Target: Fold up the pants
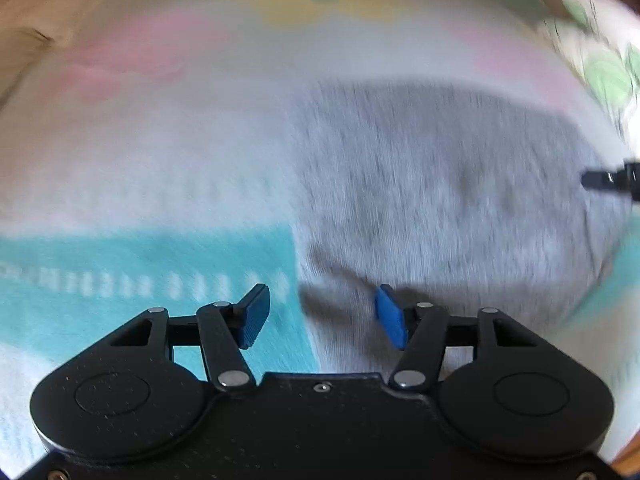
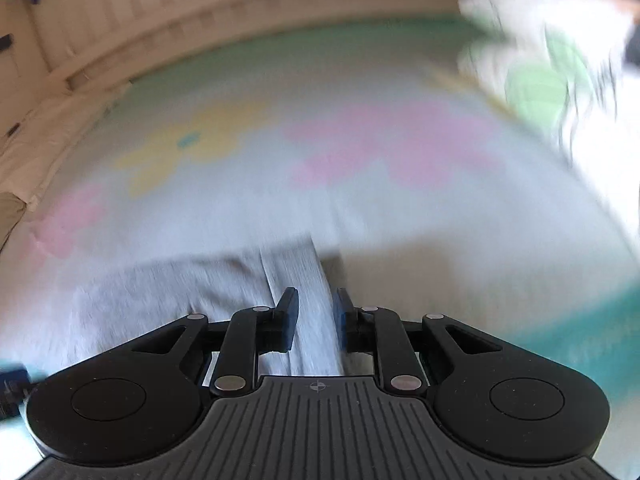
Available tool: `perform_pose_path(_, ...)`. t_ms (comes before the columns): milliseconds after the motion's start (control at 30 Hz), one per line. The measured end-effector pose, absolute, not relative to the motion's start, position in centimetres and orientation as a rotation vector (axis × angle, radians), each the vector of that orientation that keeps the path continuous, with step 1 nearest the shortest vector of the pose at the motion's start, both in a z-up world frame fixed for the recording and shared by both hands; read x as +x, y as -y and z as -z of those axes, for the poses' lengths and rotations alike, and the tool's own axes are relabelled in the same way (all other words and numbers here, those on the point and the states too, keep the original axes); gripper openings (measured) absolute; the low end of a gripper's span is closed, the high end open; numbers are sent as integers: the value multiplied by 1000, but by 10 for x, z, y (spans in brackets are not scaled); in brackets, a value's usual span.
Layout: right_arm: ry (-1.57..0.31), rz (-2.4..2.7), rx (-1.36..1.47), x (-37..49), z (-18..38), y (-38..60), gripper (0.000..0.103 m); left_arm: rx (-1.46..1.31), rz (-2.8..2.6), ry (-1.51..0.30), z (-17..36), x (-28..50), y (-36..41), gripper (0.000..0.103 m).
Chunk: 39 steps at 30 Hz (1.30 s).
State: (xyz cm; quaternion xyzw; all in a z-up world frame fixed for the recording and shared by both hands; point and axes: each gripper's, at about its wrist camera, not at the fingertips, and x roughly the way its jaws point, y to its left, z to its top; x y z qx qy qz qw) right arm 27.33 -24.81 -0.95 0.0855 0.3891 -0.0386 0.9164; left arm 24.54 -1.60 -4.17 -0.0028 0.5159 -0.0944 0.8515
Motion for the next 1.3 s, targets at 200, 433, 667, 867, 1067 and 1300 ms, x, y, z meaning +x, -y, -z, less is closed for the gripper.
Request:
perform_pose_path(200,-810,-44,167,296,15,227,16,-53,159,-902,2,275,24,61)
perform_pose_path(433,-937,33,242,338,65,238,15,-57,107,-963,35,326,37,61)
perform_pose_path(667,-912,30,165,338,61,230,14,-19,91,-1029,70,356,35,66)
perform_pose_path(867,-898,-24,139,309,30,239,14,-59,71,-1010,50,337,21,62)
perform_pose_path(1067,-972,-55,155,279,26,245,15,-29,113,-974,24,290,19,62)
perform_pose_path(1300,-1035,2,96,257,43,235,15,78,203,-1053,30,230,34,62)
